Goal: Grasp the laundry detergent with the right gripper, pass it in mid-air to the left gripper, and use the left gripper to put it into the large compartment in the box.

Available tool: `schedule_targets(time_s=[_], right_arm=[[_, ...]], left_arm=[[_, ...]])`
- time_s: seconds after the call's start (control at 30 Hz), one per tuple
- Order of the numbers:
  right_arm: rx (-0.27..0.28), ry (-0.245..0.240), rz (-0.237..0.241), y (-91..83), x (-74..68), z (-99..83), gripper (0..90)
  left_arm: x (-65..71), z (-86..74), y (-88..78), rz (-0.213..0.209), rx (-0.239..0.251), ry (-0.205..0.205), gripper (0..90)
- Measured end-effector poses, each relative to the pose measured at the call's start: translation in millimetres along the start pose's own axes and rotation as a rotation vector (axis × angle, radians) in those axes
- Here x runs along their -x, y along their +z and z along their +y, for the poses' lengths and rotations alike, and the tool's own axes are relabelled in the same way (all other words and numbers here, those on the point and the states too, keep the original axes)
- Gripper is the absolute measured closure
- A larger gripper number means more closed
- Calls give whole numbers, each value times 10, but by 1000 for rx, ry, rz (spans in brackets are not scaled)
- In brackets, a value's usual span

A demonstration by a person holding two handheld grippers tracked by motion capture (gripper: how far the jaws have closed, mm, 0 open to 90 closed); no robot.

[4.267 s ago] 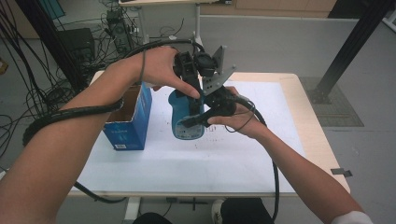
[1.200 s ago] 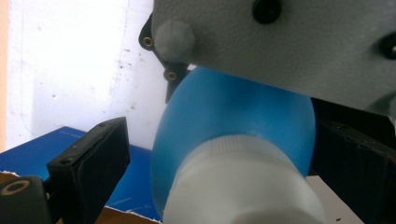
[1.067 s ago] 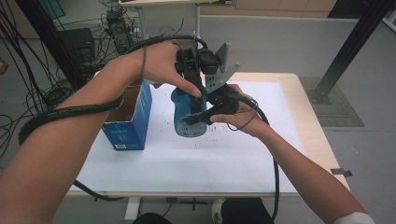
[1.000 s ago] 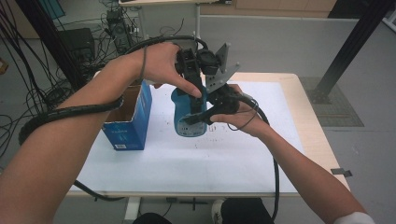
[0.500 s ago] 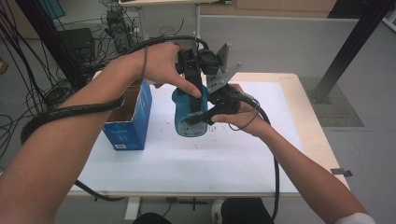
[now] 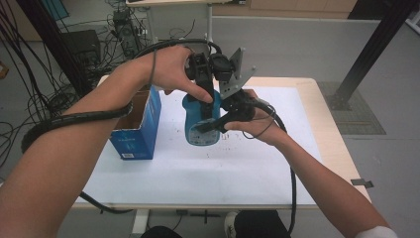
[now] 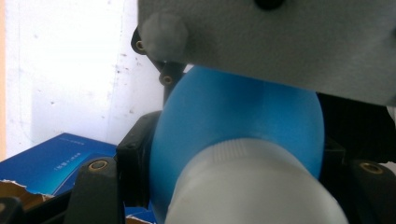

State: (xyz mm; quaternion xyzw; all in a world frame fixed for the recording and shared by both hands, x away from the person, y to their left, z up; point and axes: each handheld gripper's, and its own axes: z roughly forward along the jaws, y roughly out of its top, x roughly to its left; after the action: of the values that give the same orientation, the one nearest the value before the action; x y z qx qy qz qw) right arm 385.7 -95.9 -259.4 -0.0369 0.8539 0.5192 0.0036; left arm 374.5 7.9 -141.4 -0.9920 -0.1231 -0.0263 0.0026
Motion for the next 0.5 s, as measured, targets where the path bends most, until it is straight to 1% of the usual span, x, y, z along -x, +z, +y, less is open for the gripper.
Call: schedule_targets(time_s=[0.5], right_arm=[[-3, 2, 3, 12, -3, -3, 436]], left_arm=[[9, -4, 13, 4, -6, -2, 355]])
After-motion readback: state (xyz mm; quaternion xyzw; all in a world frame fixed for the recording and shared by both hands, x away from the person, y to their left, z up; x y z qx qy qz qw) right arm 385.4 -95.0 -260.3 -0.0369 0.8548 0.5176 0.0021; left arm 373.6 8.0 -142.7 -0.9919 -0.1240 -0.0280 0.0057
